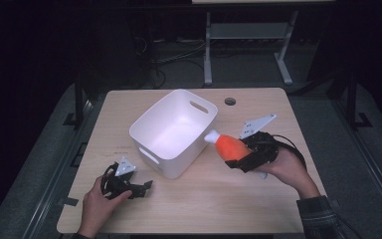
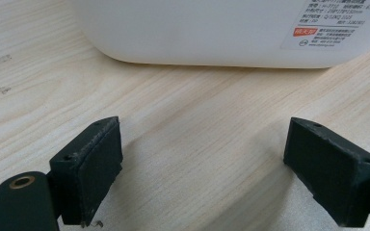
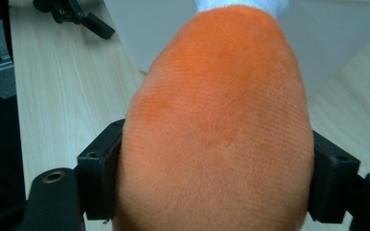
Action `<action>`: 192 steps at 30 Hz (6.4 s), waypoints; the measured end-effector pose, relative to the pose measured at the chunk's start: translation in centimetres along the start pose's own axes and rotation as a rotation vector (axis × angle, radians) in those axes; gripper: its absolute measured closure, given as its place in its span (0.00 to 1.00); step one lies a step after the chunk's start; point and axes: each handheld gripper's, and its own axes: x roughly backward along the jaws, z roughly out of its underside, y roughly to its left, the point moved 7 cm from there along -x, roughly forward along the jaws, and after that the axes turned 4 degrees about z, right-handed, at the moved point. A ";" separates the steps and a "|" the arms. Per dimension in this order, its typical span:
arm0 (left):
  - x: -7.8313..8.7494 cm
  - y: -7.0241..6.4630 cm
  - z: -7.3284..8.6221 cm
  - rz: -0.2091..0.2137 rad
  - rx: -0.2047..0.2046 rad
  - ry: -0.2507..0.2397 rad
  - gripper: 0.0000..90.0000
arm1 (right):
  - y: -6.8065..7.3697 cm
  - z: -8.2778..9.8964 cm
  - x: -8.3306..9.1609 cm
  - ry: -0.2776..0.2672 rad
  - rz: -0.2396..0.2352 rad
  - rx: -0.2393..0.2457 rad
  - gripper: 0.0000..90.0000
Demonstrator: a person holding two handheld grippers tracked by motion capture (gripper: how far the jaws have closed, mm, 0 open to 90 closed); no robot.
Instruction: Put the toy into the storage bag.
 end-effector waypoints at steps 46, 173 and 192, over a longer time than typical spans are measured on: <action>0.0 0.0 0.0 0.001 -0.004 0.003 0.14 | -1.4 -8.5 -1.1 -0.009 -0.058 0.117 0.26; 0.0 0.0 0.0 -0.001 0.000 -0.002 0.14 | -2.3 -6.5 -2.0 -0.083 -0.016 0.002 0.08; 0.0 0.0 0.0 -0.001 0.000 -0.004 0.14 | -2.2 4.0 -1.6 -0.099 0.094 -0.159 0.08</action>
